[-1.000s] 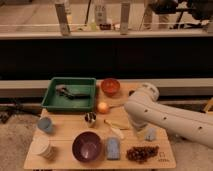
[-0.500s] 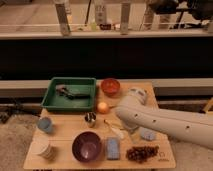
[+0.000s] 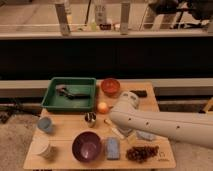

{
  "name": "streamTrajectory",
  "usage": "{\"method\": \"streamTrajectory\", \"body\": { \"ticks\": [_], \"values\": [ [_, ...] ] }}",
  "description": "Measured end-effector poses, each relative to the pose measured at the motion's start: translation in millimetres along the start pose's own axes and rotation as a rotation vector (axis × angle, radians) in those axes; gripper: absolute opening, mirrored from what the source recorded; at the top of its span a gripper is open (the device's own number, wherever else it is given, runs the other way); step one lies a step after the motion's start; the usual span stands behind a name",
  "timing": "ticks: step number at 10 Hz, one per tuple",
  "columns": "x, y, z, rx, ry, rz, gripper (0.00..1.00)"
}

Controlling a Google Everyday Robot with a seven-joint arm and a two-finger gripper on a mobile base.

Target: Place sponge in metal cup

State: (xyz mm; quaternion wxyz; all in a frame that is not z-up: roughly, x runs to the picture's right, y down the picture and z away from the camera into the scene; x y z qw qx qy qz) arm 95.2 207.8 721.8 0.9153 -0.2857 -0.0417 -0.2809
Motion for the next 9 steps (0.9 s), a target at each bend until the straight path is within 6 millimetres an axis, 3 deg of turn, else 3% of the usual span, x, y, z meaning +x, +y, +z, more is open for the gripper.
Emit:
{"method": "streamTrajectory", "body": {
  "ticks": [9],
  "values": [
    [-24.8, -8.0, 32.4, 0.009, -0.048, -0.060, 0.80]
  ]
}}
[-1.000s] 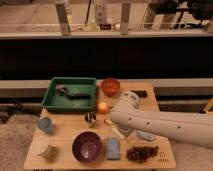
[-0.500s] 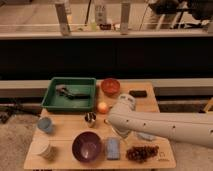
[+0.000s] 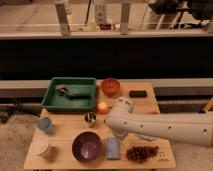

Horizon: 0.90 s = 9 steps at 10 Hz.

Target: Place sponge in metal cup

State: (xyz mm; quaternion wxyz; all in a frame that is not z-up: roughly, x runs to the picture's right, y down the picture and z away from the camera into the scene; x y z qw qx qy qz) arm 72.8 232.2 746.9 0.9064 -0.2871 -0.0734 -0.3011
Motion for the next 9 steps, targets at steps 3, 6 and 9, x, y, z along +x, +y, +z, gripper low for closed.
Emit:
{"method": "streamTrajectory", "body": {
  "ticks": [3, 6, 9],
  "values": [
    [-5.3, -4.0, 5.0, 0.011, -0.013, 0.017, 0.79],
    [-7.2, -8.2, 2.8, 0.023, -0.023, 0.039, 0.78],
    [-10.3, -10.6, 3.3, 0.026, -0.038, 0.055, 0.80]
  ]
}}
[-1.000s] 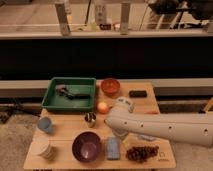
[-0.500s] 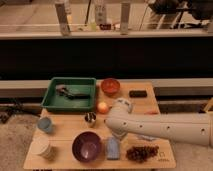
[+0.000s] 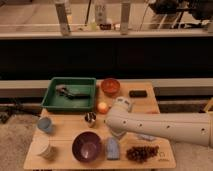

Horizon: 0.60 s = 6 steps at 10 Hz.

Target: Place sponge in metal cup

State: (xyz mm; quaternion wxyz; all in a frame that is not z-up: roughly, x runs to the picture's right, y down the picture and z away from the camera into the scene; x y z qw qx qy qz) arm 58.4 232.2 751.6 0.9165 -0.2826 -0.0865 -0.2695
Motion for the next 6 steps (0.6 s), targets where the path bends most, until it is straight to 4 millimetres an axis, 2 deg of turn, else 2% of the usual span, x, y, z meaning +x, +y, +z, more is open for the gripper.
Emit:
{"method": "streamTrajectory", "body": {
  "ticks": [6],
  "values": [
    [-3.5, -1.9, 4.9, 0.007, -0.020, 0.021, 0.80]
  ]
}}
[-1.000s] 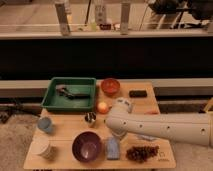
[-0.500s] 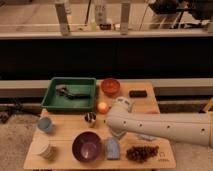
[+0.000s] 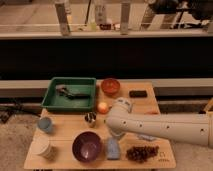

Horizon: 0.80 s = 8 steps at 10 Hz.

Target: Place sponge in metal cup

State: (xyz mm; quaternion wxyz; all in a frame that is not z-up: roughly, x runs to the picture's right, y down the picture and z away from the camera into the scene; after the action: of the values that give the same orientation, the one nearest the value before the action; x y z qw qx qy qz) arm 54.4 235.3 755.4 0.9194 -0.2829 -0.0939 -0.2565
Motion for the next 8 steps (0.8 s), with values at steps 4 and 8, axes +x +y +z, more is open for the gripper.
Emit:
{"method": "streamTrajectory", "body": {
  "ticks": [4, 8],
  "values": [
    [-3.8, -3.4, 5.2, -0.007, -0.201, -0.091, 0.80],
    [-15.1, -5.3, 9.1, -0.021, -0.227, -0.190, 0.80]
  ]
}}
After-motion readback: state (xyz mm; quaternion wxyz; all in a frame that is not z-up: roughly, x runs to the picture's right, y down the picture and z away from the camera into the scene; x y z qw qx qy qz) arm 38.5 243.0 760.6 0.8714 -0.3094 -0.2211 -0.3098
